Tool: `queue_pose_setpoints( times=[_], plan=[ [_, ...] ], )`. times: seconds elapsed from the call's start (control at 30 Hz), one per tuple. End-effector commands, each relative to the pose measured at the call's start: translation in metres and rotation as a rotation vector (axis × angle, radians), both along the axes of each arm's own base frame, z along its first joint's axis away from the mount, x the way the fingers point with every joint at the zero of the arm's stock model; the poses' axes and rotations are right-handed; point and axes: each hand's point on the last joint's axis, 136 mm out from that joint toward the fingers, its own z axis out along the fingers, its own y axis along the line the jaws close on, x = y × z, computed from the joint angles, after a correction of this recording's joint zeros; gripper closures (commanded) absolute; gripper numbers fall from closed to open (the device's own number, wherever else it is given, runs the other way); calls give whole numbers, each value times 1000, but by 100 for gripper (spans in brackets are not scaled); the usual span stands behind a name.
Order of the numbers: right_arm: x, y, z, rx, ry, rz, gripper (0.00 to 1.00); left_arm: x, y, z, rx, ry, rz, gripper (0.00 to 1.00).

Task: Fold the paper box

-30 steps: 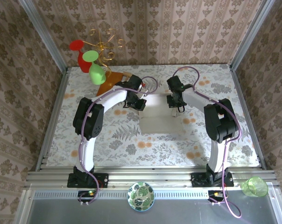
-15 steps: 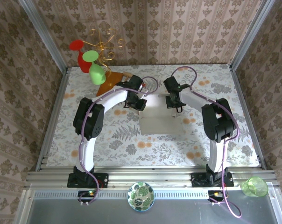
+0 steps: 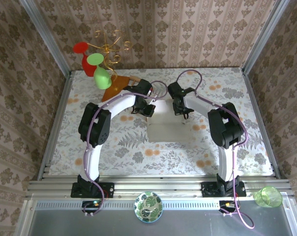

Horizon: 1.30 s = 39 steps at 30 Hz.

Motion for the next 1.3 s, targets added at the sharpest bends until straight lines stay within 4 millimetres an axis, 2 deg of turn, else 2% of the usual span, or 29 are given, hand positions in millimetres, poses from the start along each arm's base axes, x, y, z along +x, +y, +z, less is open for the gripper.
queue_pose_setpoints(
  times=[0.0,0.23,0.4,0.6,0.77,0.93,1.07,1.13,1.27],
  plan=[
    [-14,10,-12,74,62,20,98,8,-3,2,-4,-12,14,100],
    [-19,18,-5,199,46,10,77,7,-1,1,-2,-3,24,100],
    [-25,20,-3,242,45,-10,71,8,-1,1,-5,-2,29,100],
    [-28,10,-16,219,66,-36,77,8,-2,1,-8,-3,27,100],
    [-23,1,-20,180,72,-42,86,7,-2,0,-6,-1,25,100],
    [-26,-7,-24,120,92,-54,91,9,-1,1,-3,-5,28,100],
    [-28,-15,-23,53,94,-58,93,10,-2,2,-5,-7,33,100],
    [-29,-20,-20,3,89,-58,100,10,-2,2,-2,-8,35,100],
    [-28,-23,-10,-96,72,-33,100,11,-1,1,4,-8,40,100]
  ],
)
